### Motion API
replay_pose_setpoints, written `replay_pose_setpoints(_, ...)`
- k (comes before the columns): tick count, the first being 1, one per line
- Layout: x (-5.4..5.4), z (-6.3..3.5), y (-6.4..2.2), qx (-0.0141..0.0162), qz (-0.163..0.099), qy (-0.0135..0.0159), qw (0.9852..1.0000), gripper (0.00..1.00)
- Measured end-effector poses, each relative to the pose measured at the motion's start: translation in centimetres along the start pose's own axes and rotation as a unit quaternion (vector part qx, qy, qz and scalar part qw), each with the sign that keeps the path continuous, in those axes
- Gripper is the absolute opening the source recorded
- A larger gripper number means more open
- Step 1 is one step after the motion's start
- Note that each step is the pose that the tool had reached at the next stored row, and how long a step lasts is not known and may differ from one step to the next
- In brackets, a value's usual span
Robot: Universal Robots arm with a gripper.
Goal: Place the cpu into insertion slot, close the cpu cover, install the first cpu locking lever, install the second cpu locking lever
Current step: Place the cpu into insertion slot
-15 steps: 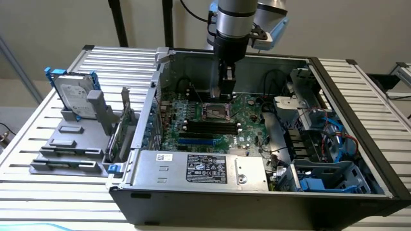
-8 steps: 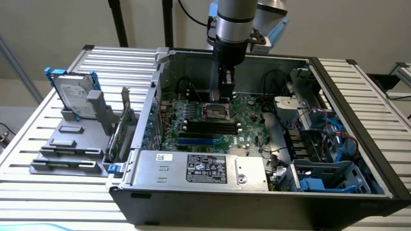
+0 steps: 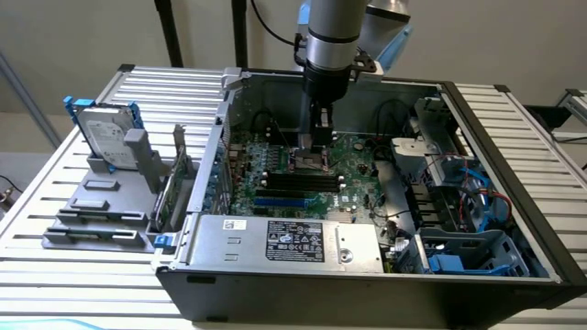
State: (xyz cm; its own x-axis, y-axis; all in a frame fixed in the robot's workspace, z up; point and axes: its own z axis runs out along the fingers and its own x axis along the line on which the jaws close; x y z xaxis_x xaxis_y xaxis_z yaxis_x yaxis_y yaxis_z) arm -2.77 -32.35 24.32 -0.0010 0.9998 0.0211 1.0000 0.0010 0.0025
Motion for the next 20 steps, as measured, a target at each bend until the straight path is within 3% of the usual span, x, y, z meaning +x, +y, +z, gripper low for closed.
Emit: replay_pose_setpoints(20, -0.1, 3.62, -0.09, 0.0004, 0.0, 0.0, 1.0, 0.55)
